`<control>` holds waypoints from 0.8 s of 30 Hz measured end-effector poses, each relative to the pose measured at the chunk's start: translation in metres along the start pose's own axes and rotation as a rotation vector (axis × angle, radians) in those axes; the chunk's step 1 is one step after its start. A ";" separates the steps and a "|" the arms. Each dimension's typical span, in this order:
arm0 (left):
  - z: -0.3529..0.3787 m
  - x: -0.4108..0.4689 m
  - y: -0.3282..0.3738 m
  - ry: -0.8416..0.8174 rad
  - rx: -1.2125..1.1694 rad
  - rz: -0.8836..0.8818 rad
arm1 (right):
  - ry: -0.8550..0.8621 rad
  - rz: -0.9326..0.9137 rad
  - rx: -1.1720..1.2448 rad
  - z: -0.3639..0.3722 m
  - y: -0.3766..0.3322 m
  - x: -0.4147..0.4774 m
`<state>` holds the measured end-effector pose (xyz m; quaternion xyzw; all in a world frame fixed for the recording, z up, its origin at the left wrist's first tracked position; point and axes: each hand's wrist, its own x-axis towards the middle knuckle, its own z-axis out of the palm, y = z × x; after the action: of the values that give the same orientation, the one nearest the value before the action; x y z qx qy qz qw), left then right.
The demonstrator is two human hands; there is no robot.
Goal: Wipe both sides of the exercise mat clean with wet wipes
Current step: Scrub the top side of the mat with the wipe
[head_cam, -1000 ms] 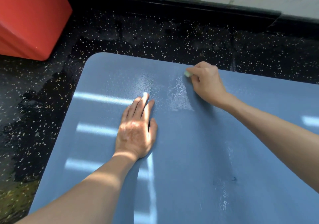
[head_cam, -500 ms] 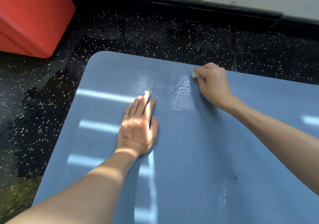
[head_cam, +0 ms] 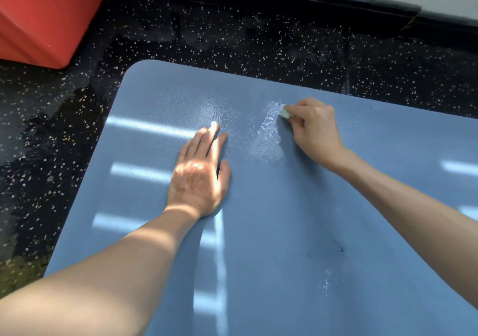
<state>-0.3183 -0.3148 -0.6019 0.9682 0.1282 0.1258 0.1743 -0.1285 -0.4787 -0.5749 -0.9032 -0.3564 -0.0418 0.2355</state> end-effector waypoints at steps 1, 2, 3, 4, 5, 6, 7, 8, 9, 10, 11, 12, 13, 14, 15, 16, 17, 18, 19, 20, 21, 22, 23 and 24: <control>0.000 0.000 0.000 0.002 -0.002 0.000 | 0.022 0.018 0.010 0.002 -0.004 -0.004; 0.000 0.000 0.000 0.007 -0.001 -0.001 | 0.021 0.005 0.026 0.002 -0.012 -0.014; 0.000 0.000 0.000 0.009 0.001 0.000 | 0.000 -0.041 0.043 0.002 -0.020 -0.029; 0.001 0.000 0.000 0.010 0.003 0.002 | -0.049 -0.093 0.072 0.000 -0.027 -0.046; 0.001 0.000 -0.001 0.011 0.002 0.003 | -0.098 -0.138 0.094 -0.004 -0.029 -0.057; 0.001 0.001 -0.001 0.015 0.002 0.004 | -0.113 -0.154 0.093 -0.007 -0.026 -0.058; 0.002 0.000 -0.001 0.017 0.001 0.004 | -0.081 -0.112 0.079 -0.008 -0.020 -0.049; 0.002 0.000 -0.001 0.016 0.001 0.005 | -0.010 -0.048 0.070 -0.008 -0.014 -0.038; 0.002 -0.001 -0.001 0.014 -0.001 0.004 | 0.013 -0.001 0.068 -0.008 -0.010 -0.033; 0.002 -0.001 -0.001 0.014 -0.003 0.003 | 0.004 0.005 0.066 -0.007 -0.011 -0.036; 0.002 0.000 -0.001 0.017 -0.003 0.005 | -0.033 -0.026 0.066 -0.007 -0.016 -0.047; 0.002 0.000 -0.001 0.017 0.000 0.008 | -0.086 -0.089 0.070 -0.006 -0.024 -0.063; 0.002 0.000 -0.001 0.017 0.001 0.011 | -0.152 -0.150 0.095 -0.009 -0.032 -0.080; 0.001 0.001 -0.001 0.018 0.000 0.013 | -0.203 -0.194 0.120 -0.013 -0.034 -0.089; 0.001 0.001 -0.002 0.023 0.000 0.013 | -0.210 -0.202 0.125 -0.016 -0.032 -0.087; 0.001 0.001 -0.002 0.028 0.001 0.013 | -0.169 -0.157 0.107 -0.015 -0.026 -0.076; 0.002 0.000 -0.002 0.028 0.001 0.013 | -0.096 -0.091 0.092 -0.014 -0.020 -0.065; 0.002 -0.001 -0.001 0.025 -0.002 0.010 | -0.061 -0.045 0.086 -0.014 -0.017 -0.059; 0.002 -0.001 -0.001 0.024 -0.003 0.008 | -0.052 -0.036 0.081 -0.012 -0.018 -0.062; 0.003 0.000 -0.001 0.026 0.000 0.011 | -0.070 -0.063 0.081 -0.012 -0.023 -0.073; 0.003 0.000 -0.001 0.027 0.004 0.014 | -0.110 -0.120 0.085 -0.011 -0.031 -0.089; 0.003 0.000 -0.001 0.024 0.006 0.015 | -0.174 -0.176 0.111 -0.014 -0.039 -0.107; 0.003 0.000 -0.002 0.023 0.005 0.014 | -0.225 -0.217 0.129 -0.017 -0.042 -0.116; 0.003 0.001 -0.003 0.026 0.005 0.015 | -0.244 -0.223 0.131 -0.019 -0.040 -0.115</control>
<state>-0.3175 -0.3129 -0.6053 0.9678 0.1235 0.1395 0.1693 -0.2387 -0.5337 -0.5699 -0.8391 -0.4825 0.0654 0.2427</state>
